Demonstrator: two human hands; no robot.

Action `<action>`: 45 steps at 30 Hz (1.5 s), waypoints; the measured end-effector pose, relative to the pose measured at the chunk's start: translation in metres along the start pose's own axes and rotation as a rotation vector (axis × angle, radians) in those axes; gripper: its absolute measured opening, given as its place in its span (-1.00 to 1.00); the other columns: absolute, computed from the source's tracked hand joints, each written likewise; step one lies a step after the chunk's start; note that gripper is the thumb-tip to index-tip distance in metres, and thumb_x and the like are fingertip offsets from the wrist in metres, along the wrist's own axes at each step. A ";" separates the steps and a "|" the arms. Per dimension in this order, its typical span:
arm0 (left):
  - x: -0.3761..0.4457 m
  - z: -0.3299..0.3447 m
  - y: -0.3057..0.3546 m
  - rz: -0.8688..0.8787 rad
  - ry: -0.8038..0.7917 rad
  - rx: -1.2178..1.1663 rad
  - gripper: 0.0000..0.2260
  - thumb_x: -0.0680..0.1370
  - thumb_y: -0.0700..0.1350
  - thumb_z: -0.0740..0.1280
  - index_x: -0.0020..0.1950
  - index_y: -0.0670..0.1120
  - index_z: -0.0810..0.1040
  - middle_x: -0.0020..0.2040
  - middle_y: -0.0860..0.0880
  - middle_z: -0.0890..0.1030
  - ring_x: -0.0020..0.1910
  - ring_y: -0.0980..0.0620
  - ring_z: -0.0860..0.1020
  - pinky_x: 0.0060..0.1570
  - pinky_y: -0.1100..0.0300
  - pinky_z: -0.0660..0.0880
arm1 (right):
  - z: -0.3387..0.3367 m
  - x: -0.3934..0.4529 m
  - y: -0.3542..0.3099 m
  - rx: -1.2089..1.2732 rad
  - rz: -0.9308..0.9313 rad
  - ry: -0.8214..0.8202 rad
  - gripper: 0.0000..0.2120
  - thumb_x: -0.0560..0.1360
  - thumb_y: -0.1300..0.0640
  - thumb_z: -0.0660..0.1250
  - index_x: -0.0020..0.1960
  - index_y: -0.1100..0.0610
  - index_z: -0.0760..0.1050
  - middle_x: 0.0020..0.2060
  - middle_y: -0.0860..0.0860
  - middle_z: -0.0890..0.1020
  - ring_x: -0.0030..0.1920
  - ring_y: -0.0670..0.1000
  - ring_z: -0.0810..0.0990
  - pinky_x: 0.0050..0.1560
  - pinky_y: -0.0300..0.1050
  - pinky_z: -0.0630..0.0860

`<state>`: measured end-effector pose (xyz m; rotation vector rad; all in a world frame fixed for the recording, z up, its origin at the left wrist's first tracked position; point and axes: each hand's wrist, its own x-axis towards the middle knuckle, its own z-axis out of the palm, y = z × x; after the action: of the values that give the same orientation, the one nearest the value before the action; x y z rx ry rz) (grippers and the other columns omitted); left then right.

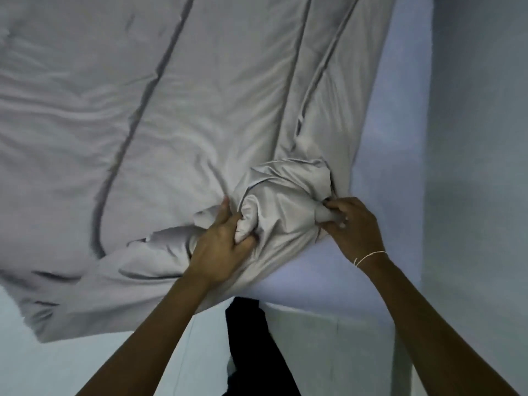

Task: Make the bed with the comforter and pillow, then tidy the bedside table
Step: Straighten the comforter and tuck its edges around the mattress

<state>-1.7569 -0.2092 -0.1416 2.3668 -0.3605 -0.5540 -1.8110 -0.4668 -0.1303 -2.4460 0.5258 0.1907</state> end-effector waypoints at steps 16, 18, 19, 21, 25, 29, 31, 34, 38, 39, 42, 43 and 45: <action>-0.200 0.209 0.089 0.397 -0.224 0.240 -0.72 0.46 0.10 0.16 0.10 0.03 0.42 0.44 -0.07 0.38 0.06 -0.12 0.55 -0.08 0.07 0.54 | -0.051 -0.121 0.090 0.137 0.396 -0.130 -0.28 0.37 0.16 0.47 0.45 0.03 0.23 0.28 0.13 0.50 0.24 0.21 0.48 0.23 0.03 0.44; -0.215 0.228 0.082 0.414 -0.415 0.209 -0.68 0.51 0.11 0.10 0.16 0.01 0.43 0.46 -0.10 0.35 0.13 -0.16 0.56 -0.02 0.01 0.55 | -0.060 -0.131 0.115 0.121 0.517 -0.145 -0.34 0.47 0.23 0.34 0.49 0.06 0.17 0.29 0.19 0.49 0.25 0.24 0.46 0.22 0.00 0.39; -0.219 0.234 0.077 0.422 -0.507 0.200 -0.66 0.51 0.09 0.08 0.18 -0.02 0.45 0.46 -0.12 0.35 0.15 -0.17 0.56 0.02 -0.01 0.54 | -0.065 -0.135 0.122 0.120 0.564 -0.126 -0.36 0.50 0.26 0.30 0.51 0.08 0.13 0.33 0.19 0.45 0.29 0.23 0.44 0.24 -0.02 0.36; -0.221 0.238 0.072 0.404 -0.551 0.127 -0.65 0.52 0.04 0.05 0.15 -0.06 0.51 0.37 -0.15 0.47 0.18 -0.17 0.55 0.12 -0.06 0.51 | -0.074 -0.142 0.132 0.101 0.602 -0.049 -0.38 0.51 0.25 0.28 0.51 0.12 0.12 0.38 0.18 0.40 0.33 0.24 0.40 0.27 -0.03 0.33; -0.196 0.219 0.067 0.338 -0.207 0.109 -0.70 0.48 -0.10 0.18 0.17 -0.07 0.51 0.17 -0.14 0.59 0.07 -0.13 0.57 0.04 0.10 0.53 | -0.062 -0.149 0.130 0.081 0.520 0.087 -0.39 0.48 0.11 0.33 0.47 0.08 0.19 0.34 0.18 0.42 0.31 0.23 0.42 0.25 0.00 0.36; -0.158 0.204 0.062 0.157 0.015 0.256 -0.58 0.48 0.04 0.22 0.26 -0.14 0.48 0.21 -0.17 0.50 0.12 -0.18 0.49 0.04 -0.01 0.48 | -0.030 -0.143 0.117 0.070 0.393 0.167 -0.32 0.43 0.04 0.38 0.47 0.07 0.18 0.37 0.18 0.34 0.32 0.24 0.38 0.23 0.04 0.38; -0.142 0.206 0.065 0.112 0.001 0.318 -0.52 0.45 0.13 0.19 0.28 -0.09 0.45 0.25 -0.15 0.47 0.18 -0.17 0.46 0.08 -0.04 0.45 | -0.011 -0.144 0.116 -0.001 0.389 0.127 -0.27 0.43 0.02 0.39 0.49 0.01 0.11 0.45 0.17 0.21 0.34 0.27 0.33 0.23 0.13 0.40; -0.126 0.213 0.071 0.118 0.048 0.400 -0.55 0.40 0.06 0.32 0.25 -0.06 0.41 0.22 -0.19 0.49 0.15 -0.21 0.50 0.06 -0.05 0.45 | 0.013 -0.152 0.127 -0.137 0.415 0.063 -0.33 0.51 0.16 0.32 0.50 -0.11 0.08 0.47 0.19 0.10 0.33 0.30 0.32 0.19 0.18 0.43; -0.117 0.221 0.078 0.093 0.101 0.434 -0.52 0.38 -0.06 0.39 0.29 -0.08 0.43 0.32 -0.20 0.42 0.26 -0.22 0.42 0.20 -0.10 0.39 | 0.011 -0.165 0.165 -0.316 0.288 0.041 -0.47 0.59 0.25 0.14 0.50 -0.08 0.16 0.26 0.22 0.35 0.21 0.27 0.41 0.16 0.14 0.46; -0.117 0.221 0.080 0.109 0.113 0.448 -0.52 0.40 -0.06 0.37 0.31 -0.08 0.43 0.36 -0.21 0.39 0.31 -0.22 0.39 0.24 -0.11 0.36 | 0.005 -0.168 0.179 -0.333 0.274 0.024 -0.46 0.59 0.27 0.14 0.50 -0.06 0.17 0.27 0.23 0.34 0.23 0.27 0.39 0.20 0.13 0.45; -0.116 0.215 0.083 0.163 0.100 0.488 -0.51 0.46 -0.04 0.31 0.38 -0.08 0.36 0.45 -0.22 0.30 0.40 -0.23 0.29 0.30 -0.15 0.31 | -0.012 -0.173 0.212 -0.314 0.283 0.049 -0.44 0.57 0.30 0.18 0.50 -0.05 0.19 0.31 0.26 0.33 0.27 0.32 0.37 0.27 0.16 0.40; -0.115 0.213 0.082 0.165 0.088 0.500 -0.48 0.47 -0.03 0.30 0.41 -0.08 0.33 0.47 -0.22 0.26 0.42 -0.23 0.26 0.31 -0.17 0.29 | -0.015 -0.172 0.219 -0.285 0.303 0.062 -0.43 0.56 0.29 0.19 0.50 -0.07 0.19 0.30 0.27 0.35 0.26 0.33 0.38 0.26 0.19 0.40; -0.111 0.208 0.081 0.147 0.074 0.541 -0.42 0.46 -0.04 0.32 0.46 -0.08 0.28 0.50 -0.22 0.21 0.45 -0.25 0.22 0.32 -0.22 0.26 | -0.015 -0.173 0.228 -0.259 0.381 0.108 -0.44 0.55 0.21 0.25 0.49 -0.08 0.20 0.30 0.29 0.35 0.26 0.35 0.39 0.24 0.22 0.43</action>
<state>-1.9614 -0.3393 -0.1974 2.8328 -0.7182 -0.3240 -2.0622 -0.5858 -0.1982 -2.5916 1.0748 0.2999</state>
